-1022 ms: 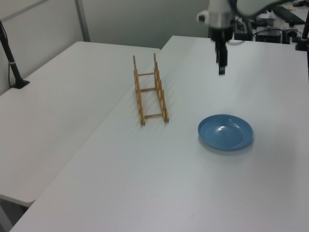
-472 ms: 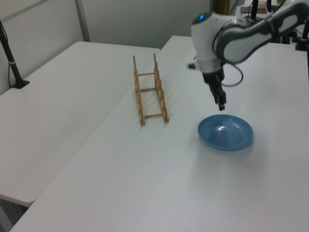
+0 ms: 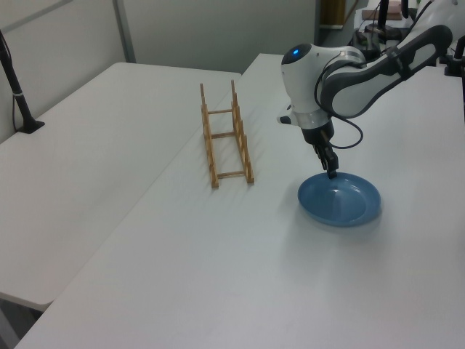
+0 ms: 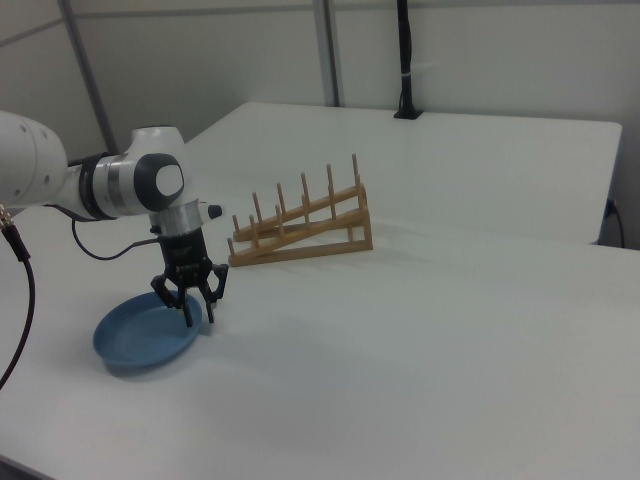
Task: Place plate in plate rack
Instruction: 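Close the gripper on the plate rim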
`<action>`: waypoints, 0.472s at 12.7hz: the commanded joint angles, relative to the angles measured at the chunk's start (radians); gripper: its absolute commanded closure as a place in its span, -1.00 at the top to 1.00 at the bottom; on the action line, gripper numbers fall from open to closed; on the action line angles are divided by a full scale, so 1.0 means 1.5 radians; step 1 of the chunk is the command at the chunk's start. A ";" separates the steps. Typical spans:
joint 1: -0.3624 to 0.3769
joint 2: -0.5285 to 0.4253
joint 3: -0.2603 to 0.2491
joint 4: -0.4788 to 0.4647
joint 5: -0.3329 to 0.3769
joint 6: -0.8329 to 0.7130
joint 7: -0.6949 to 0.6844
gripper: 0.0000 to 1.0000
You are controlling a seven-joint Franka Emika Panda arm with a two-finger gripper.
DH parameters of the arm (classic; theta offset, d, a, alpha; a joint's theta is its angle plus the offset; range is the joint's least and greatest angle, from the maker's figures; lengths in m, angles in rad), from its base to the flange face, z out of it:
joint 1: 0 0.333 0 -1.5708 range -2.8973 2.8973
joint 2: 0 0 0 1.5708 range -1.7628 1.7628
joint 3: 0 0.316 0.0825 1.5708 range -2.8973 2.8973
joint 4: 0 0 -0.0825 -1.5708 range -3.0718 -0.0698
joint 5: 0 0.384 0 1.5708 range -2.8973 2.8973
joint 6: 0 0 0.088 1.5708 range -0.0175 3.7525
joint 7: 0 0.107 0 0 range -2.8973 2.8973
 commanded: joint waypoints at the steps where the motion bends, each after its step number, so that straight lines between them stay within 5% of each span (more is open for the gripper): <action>1: 0.010 0.007 -0.005 -0.003 -0.014 0.020 -0.006 -0.44; 5: 0.015 0.003 -0.005 0.005 -0.009 0.008 0.018 -1.00; 6: 0.015 0.003 -0.005 0.008 -0.008 0.004 0.038 -1.00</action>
